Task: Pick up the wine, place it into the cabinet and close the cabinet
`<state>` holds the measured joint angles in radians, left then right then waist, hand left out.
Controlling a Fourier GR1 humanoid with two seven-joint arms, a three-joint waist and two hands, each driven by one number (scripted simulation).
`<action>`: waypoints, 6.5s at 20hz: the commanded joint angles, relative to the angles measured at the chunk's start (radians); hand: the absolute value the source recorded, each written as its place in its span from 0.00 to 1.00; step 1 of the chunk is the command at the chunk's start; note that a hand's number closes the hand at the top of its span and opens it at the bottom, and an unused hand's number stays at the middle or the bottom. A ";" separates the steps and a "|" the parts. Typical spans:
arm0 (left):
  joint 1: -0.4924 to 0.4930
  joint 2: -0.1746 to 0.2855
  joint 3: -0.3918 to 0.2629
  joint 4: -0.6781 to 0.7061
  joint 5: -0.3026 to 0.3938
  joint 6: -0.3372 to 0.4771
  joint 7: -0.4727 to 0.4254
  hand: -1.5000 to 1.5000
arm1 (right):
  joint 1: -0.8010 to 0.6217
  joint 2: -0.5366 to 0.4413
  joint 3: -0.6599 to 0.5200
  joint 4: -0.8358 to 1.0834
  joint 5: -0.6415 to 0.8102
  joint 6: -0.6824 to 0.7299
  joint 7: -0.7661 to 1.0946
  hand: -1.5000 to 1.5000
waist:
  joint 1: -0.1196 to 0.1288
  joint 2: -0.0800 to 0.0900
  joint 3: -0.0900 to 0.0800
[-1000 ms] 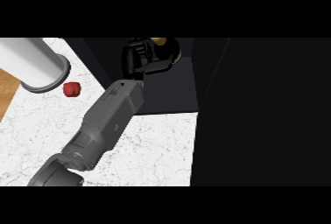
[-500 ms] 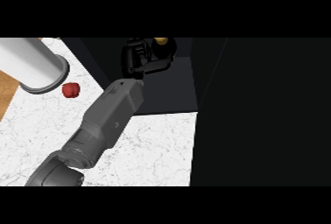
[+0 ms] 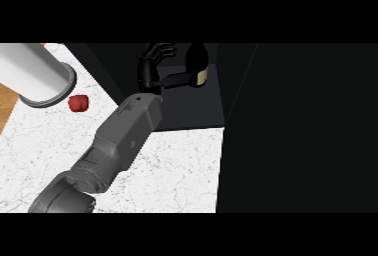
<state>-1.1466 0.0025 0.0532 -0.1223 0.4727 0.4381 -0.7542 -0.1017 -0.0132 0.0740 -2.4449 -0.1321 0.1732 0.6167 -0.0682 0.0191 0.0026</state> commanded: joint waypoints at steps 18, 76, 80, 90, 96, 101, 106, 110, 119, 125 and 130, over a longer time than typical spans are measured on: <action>0.085 0.009 0.022 0.020 -0.030 0.045 -0.103 0.00 | 0.091 0.006 0.020 -0.069 -0.044 0.030 -0.038 0.00 | -0.008 0.006 -0.003; 0.780 0.045 -0.765 -1.088 0.194 0.267 0.056 0.00 | 0.048 -0.001 0.045 -0.119 0.029 -0.088 0.072 0.00 | 0.074 -0.025 -0.003; 0.849 0.001 -0.789 -1.182 0.134 0.332 0.048 0.00 | -0.001 -0.021 0.032 -0.121 0.023 -0.093 0.097 0.00 | 0.070 -0.022 -0.003; 1.056 0.193 -0.842 -1.600 0.037 0.403 0.207 0.00 | 0.072 -0.031 0.002 -0.127 -0.032 -0.046 0.036 0.00 | 0.069 -0.022 -0.002; 1.158 0.287 -0.885 -1.711 0.013 0.338 0.212 0.00 | 0.036 -0.021 0.036 -0.081 -0.090 -0.040 0.091 0.00 | 0.070 -0.021 -0.002; 1.301 0.393 -0.906 -1.835 0.007 0.273 0.154 0.00 | 0.064 -0.061 0.009 -0.085 -0.161 0.023 0.114 1.00 | 0.072 -0.021 -0.002; 1.342 0.535 -0.776 -1.913 0.084 0.146 0.185 0.00 | 0.105 -0.072 0.053 -0.121 -0.108 0.074 0.073 1.00 | 0.070 -0.021 -0.003; 1.396 0.553 -0.754 -1.943 0.091 0.134 0.160 0.00 | 0.201 -0.049 0.097 -0.075 -0.210 0.110 0.067 1.00 | 0.070 -0.022 -0.002; 1.451 0.637 -0.538 -2.001 0.217 0.031 0.166 0.00 | 0.253 0.013 0.362 -0.139 -0.147 0.056 0.185 1.00 | 0.069 -0.024 -0.003; 1.558 0.703 -0.400 -1.994 0.313 -0.095 0.141 0.00 | 0.221 0.013 0.589 -0.184 -0.014 0.054 0.212 1.00 | 0.071 -0.028 -0.005; 1.593 0.763 -0.264 -1.993 0.389 -0.176 0.184 0.00 | 0.101 0.013 0.759 -0.076 0.104 -0.101 0.180 1.00 | 0.077 -0.026 -0.005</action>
<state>0.4164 0.7172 -0.3081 -2.1067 0.7979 0.3201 -0.6038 0.0588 -0.0019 0.6797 -2.4476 -0.0945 0.1619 0.7571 0.0063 -0.0075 -0.0016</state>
